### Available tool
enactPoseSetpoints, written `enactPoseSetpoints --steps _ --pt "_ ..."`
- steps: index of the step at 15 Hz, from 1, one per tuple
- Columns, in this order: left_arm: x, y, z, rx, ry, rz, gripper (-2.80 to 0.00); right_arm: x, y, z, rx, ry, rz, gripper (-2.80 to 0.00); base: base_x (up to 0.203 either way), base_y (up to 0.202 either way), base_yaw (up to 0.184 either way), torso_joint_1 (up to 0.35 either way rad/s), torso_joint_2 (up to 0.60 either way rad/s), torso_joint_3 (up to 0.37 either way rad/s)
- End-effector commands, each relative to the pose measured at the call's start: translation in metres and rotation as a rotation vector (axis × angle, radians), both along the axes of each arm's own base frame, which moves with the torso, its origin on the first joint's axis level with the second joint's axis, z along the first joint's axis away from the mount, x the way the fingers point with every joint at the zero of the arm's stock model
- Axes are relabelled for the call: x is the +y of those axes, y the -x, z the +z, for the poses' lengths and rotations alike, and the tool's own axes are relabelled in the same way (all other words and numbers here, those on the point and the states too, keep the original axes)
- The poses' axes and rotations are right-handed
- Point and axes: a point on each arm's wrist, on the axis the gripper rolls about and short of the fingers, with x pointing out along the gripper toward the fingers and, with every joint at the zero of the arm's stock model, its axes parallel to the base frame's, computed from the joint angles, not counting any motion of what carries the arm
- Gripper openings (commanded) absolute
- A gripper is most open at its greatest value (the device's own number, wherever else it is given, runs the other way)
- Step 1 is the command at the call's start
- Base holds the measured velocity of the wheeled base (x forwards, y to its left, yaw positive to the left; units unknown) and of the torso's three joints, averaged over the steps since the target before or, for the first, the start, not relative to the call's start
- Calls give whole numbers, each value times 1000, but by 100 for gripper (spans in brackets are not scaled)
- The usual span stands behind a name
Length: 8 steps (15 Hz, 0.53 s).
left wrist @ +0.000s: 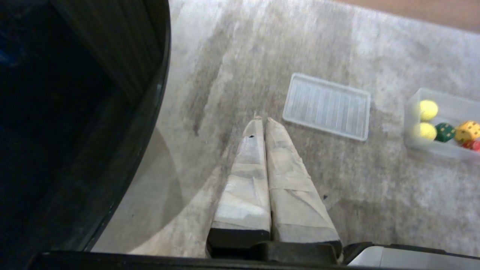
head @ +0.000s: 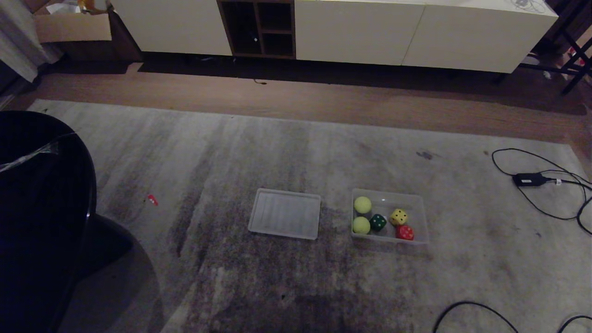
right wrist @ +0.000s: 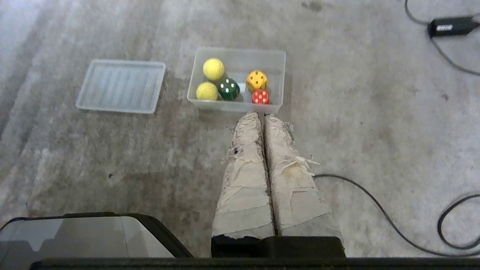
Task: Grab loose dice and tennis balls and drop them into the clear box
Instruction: Pick up toys out of the box
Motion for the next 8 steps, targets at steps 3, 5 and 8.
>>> enactPoseSetpoints --steps 3,5,8 --pt "0 0 0 3 1 0 -280 0 0 0 2 0 0 -280 0 0 0 3 -1 203" --pt "0 0 0 3 1 0 -280 0 0 0 2 -1 0 -280 0 0 0 3 0 202" --pt "0 0 0 3 1 0 -280 0 0 0 2 -1 0 -280 0 0 0 3 2 205"
